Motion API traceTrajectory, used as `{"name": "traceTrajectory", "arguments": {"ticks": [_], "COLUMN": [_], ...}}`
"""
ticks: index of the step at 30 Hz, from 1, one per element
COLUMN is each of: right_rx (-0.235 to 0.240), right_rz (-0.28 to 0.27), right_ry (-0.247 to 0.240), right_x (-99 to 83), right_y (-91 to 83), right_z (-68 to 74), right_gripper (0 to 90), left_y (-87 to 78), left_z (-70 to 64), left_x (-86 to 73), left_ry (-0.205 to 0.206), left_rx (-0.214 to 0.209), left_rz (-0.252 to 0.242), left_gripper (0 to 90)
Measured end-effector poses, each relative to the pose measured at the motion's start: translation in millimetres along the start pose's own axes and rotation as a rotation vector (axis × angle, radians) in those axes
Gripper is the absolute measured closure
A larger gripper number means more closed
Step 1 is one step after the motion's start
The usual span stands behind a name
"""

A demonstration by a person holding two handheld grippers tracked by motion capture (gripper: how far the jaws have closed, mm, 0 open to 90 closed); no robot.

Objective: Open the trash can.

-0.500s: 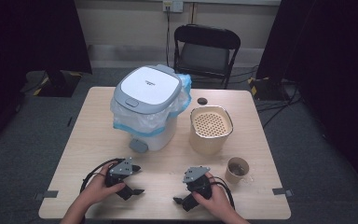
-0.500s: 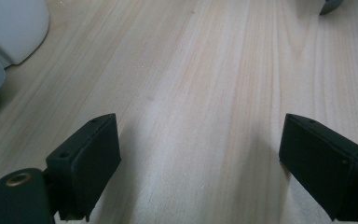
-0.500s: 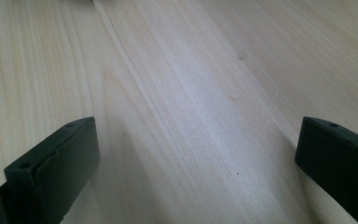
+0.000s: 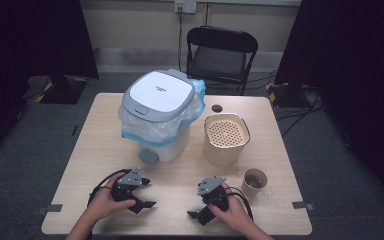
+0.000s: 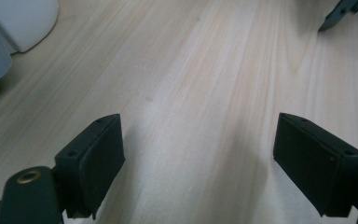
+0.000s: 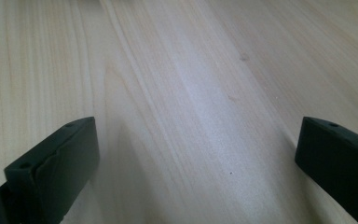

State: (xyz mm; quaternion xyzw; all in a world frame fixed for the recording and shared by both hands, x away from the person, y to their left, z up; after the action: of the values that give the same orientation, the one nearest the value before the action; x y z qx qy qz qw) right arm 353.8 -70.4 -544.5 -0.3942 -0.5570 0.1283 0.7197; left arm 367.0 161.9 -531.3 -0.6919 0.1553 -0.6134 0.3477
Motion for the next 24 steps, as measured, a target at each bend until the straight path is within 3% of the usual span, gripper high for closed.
{"name": "traceTrajectory", "arguments": {"ticks": [1,4,8,9,11,17,24], "right_rx": [0.002,0.003,0.004,0.004,0.005,0.004,0.004], "right_rz": [0.000,-0.001,-0.001,-0.002,-0.001,-0.002,-0.001], "right_ry": [-0.003,-0.005,-0.005,-0.006,-0.007,-0.006,-0.006], "right_x": [-0.1,-0.1,-0.1,-0.1,-0.1,-0.1,-0.1], "right_y": [-0.1,-0.1,-0.1,0.0,0.0,0.0,0.0], "right_z": [-0.2,-0.3,-0.3,-0.4,-0.3,-0.4,-0.3], "right_gripper": [0.0,0.0,0.0,0.0,0.0,0.0,0.0], "left_y": [0.0,-12.7,-21.6,-27.4,-30.7,-51.5,-68.2], "left_z": [0.0,-1.9,-3.2,-4.0,-4.1,-3.8,2.3], "left_x": [0.0,9.2,14.2,17.5,19.0,31.5,47.7], "left_ry": [0.000,-0.054,-0.081,-0.111,-0.125,-0.128,-0.140], "left_rx": [0.000,0.002,0.013,0.010,0.008,0.034,0.053], "left_rz": [0.000,-0.038,-0.031,-0.041,-0.038,-0.007,-0.011], "left_gripper": [16.0,15.9,15.9,15.8,15.8,17.3,17.3]}}
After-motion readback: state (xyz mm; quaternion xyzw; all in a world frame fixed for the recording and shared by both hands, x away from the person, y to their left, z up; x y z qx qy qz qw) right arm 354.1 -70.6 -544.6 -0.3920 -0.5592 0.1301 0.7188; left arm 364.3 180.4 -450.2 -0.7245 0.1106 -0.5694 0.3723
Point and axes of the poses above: each handheld gripper's, and its own axes: y roughly forward along the jaws, x roughly out of its top, z roughly to its left, the point moved 6 cm from there along y, roughly forward along the jaws, and after that the axes turned 6 degrees about y, right-handed, at the moved point
